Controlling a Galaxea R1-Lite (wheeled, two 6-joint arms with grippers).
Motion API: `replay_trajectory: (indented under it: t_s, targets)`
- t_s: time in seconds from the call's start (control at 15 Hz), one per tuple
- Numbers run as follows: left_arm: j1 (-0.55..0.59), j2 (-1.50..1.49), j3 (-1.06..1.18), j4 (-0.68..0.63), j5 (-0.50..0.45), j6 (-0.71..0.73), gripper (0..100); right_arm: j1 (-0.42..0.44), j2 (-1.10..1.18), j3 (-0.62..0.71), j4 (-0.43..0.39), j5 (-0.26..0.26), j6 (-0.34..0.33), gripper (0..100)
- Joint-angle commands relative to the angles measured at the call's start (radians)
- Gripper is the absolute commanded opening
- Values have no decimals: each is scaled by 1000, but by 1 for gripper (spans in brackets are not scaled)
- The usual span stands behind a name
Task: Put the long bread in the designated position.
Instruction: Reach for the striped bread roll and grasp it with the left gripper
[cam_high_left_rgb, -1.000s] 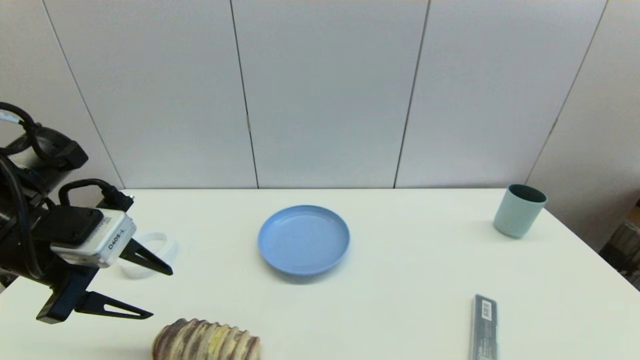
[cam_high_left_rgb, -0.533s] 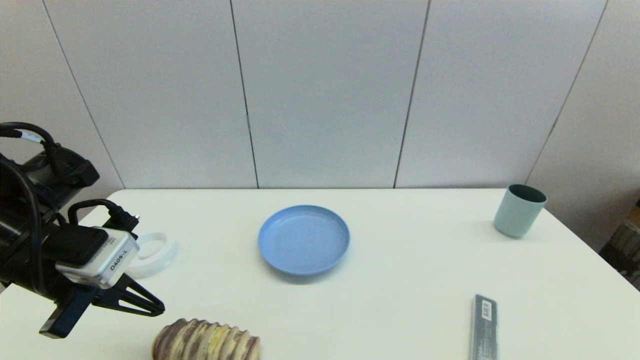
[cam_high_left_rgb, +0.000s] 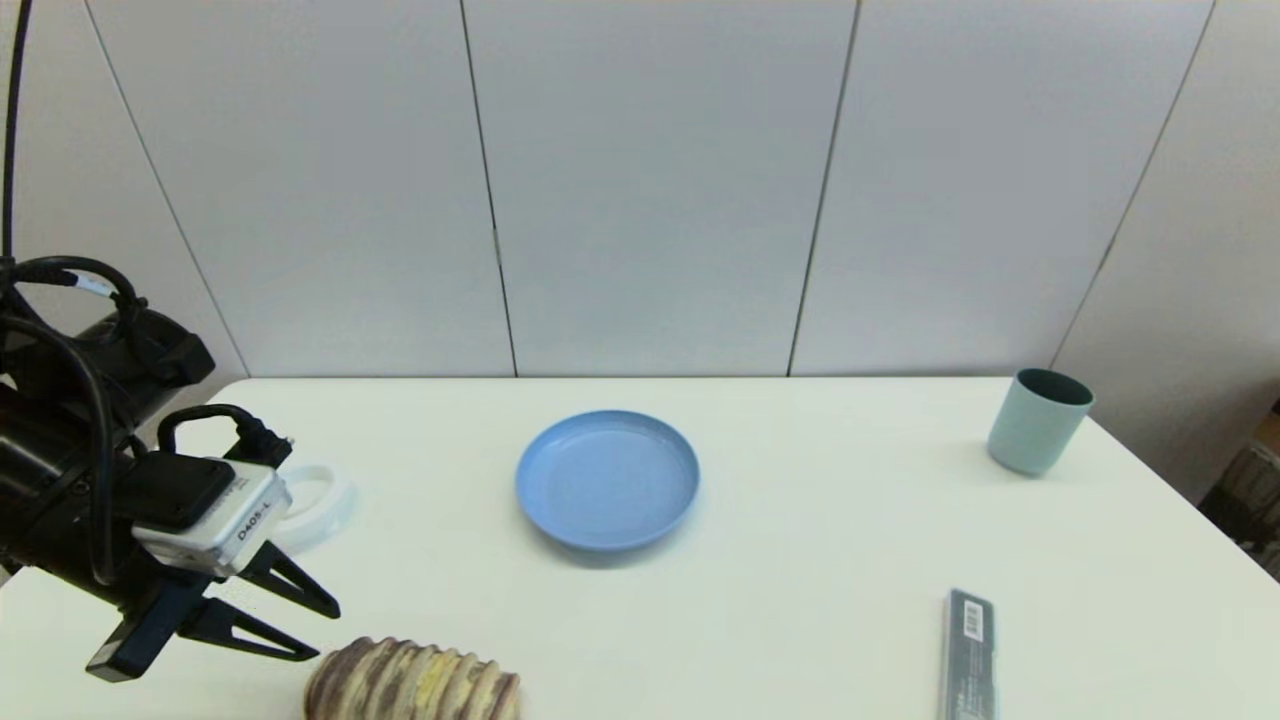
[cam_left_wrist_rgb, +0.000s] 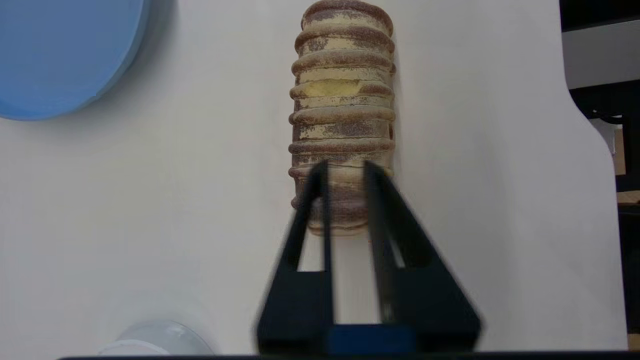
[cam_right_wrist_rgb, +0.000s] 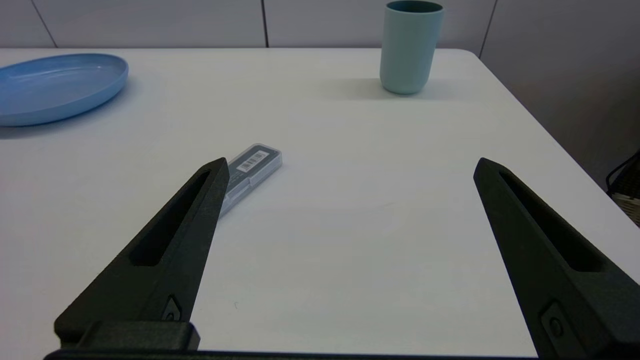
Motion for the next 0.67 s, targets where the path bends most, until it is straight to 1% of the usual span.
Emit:
replay_trajectory:
  t_s: [0.07, 0.2, 0.4, 0.67]
  targets:
    - [0, 13, 1, 11, 7, 20, 100, 0, 1, 0, 0, 0, 0, 100]
    - [-1, 20, 15, 10, 9, 20, 100, 0, 1, 0, 0, 0, 0, 100]
    - [-23, 43, 27, 10, 45, 25, 100, 0, 1, 0, 0, 0, 0, 100]
    - [-97, 109, 30, -9, 70, 13, 100, 0, 1, 0, 0, 0, 0, 100]
